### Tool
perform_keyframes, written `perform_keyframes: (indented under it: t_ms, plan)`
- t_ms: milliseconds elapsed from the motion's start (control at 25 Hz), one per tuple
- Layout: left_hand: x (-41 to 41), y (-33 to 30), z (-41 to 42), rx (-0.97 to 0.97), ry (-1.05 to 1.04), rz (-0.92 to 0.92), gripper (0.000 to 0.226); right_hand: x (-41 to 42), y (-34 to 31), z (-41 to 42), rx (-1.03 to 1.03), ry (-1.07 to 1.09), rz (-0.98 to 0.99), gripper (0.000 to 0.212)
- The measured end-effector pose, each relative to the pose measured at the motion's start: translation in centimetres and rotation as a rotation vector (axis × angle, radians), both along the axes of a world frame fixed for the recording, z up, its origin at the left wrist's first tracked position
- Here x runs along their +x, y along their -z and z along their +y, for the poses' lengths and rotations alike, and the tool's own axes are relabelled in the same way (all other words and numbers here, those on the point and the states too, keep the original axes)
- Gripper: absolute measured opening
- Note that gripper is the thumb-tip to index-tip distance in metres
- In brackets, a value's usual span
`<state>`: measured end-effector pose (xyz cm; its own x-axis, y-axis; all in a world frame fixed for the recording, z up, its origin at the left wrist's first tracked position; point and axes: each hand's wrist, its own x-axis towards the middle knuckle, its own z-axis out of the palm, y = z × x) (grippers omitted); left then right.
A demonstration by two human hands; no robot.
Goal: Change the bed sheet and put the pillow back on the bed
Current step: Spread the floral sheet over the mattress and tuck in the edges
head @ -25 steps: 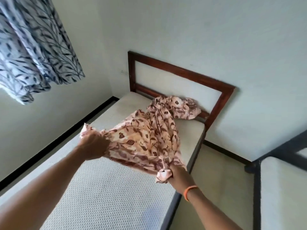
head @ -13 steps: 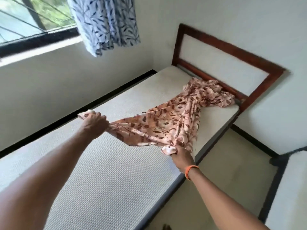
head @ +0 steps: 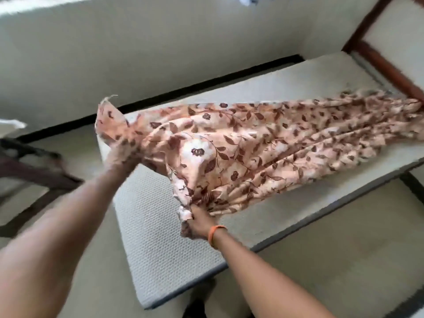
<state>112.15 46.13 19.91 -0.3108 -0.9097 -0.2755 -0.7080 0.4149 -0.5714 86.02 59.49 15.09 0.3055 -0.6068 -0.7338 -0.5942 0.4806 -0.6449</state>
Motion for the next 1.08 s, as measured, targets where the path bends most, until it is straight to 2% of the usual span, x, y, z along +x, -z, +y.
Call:
perform_keyframes:
  t_ms: [40,80,120,160,200,240,320,400,480,680,800,880,1080]
  plan:
    - [-0.2,1.5,3.1,0.069,-0.081,0.001,0.038,1.5,-1.1,0.1,0.063,-0.093,-0.057,0.046]
    - [-0.4,2.5,5.3,0.105,-0.159,0.086,0.040,2.7,-2.0,0.2,0.164,-0.205,-0.105,0.063]
    - [-1.3,2.8,7.4,0.205,-0.319,0.078,0.041,3.3,-2.7,0.6,0.278,-0.290,-0.138,0.070]
    - [-1.0,3.8,9.0,0.262,-0.347,0.068,0.044,3.6,-3.3,1.1,0.388,-0.314,-0.151,0.063]
    - [-1.1,4.6,10.7,0.286,-0.358,0.090,0.044,3.8,-3.7,1.8,0.414,-0.313,-0.135,0.048]
    - [-1.3,4.1,12.0,0.336,-0.406,0.092,0.042,3.7,-4.6,2.1,0.346,-0.304,-0.094,0.032]
    - [-3.3,2.9,13.3,0.382,-0.418,0.186,0.037,2.9,-4.9,1.9,0.011,-0.374,0.099,0.012]
    - [-6.5,1.6,13.5,0.389,-0.393,0.298,0.038,0.4,-6.0,1.5,-0.198,-0.455,0.258,0.023]
    - [-9.9,0.8,12.5,0.353,-0.430,0.422,0.040,-3.1,-7.2,0.6,-0.249,-0.441,0.296,0.030]
    - [-23.6,-2.0,9.7,0.314,-0.468,0.786,0.050,-17.5,-9.1,-1.9,-0.278,-0.156,0.320,0.037]
    - [-35.6,-3.9,6.6,0.264,-0.394,0.970,0.055,-30.8,-11.5,-3.6,-0.319,0.047,0.329,0.028]
    - [-44.2,-5.3,5.0,0.253,-0.297,1.041,0.057,-39.9,-13.7,-4.0,-0.361,0.253,0.334,0.016]
    - [-62.5,-8.8,0.8,0.343,-0.128,1.143,0.054,-58.0,-17.6,-5.7,-0.362,0.732,0.293,0.009]
